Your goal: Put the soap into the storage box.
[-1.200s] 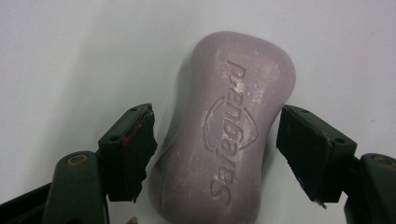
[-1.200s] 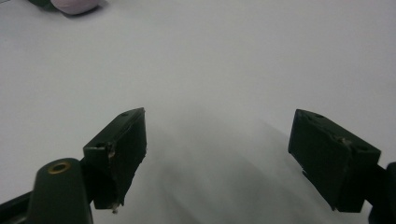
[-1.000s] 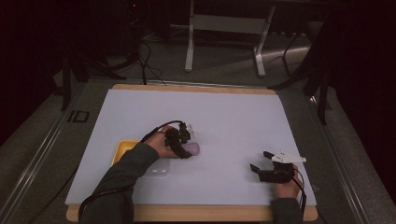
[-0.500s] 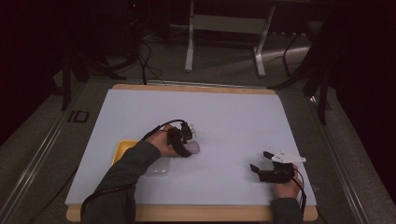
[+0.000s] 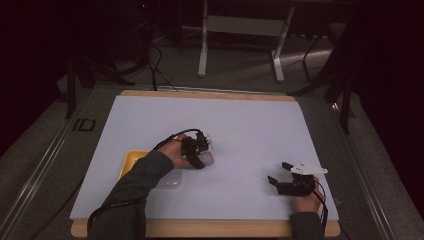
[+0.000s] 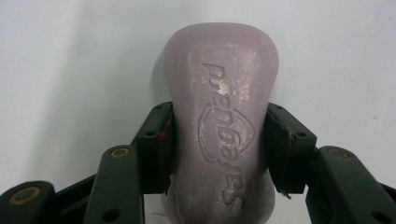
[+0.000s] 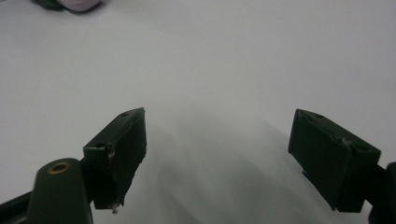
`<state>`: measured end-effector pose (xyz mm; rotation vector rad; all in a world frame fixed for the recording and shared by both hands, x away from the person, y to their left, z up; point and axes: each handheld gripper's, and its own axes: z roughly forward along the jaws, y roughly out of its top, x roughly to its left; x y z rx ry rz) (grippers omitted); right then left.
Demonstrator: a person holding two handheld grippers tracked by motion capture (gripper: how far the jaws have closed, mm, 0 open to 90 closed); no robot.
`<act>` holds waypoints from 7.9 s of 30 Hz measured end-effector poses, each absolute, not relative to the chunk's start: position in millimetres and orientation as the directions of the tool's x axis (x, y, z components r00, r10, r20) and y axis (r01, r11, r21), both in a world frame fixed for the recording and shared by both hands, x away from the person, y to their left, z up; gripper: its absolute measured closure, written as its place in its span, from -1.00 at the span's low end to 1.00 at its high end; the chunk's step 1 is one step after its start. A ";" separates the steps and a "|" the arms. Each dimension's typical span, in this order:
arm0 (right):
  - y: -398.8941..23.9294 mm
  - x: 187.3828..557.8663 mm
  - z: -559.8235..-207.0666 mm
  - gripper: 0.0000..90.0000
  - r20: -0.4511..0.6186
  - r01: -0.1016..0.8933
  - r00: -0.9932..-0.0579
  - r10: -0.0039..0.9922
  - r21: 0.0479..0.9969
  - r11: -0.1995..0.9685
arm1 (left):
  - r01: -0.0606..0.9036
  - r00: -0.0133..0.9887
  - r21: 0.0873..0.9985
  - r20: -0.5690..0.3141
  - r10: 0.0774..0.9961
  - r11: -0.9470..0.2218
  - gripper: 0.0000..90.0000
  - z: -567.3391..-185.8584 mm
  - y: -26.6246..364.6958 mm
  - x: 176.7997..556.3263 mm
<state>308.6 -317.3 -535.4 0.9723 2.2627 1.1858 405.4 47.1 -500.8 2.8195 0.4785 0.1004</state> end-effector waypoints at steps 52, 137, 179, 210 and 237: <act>-317.0 308.2 -535.5 -0.58 -0.037 0.387 -0.674 0.738 0.833 0.396 | 0.274 0.946 0.370 0.064 0.319 -0.887 0.09 -457.3 73.4 382.0; -316.5 307.5 -535.4 -0.58 -0.045 0.384 -0.673 0.739 0.832 0.400 | 0.633 0.717 0.411 0.008 0.697 -0.656 0.09 -441.7 154.5 357.6; -316.2 307.5 -535.5 -0.58 -0.050 0.383 -0.674 0.737 0.830 0.406 | 0.732 0.579 0.422 0.029 0.815 -0.535 0.09 -446.5 200.7 349.6; -315.9 307.4 -535.5 -0.58 -0.054 0.381 -0.673 0.738 0.829 0.408 | 0.803 0.467 0.431 -0.025 0.884 -0.412 0.09 -463.8 230.4 328.9; -315.3 307.0 -535.5 -0.58 -0.055 0.383 -0.672 0.739 0.828 0.410 | 0.771 0.476 0.506 -0.054 0.878 -0.387 -0.35 -465.7 236.3 312.5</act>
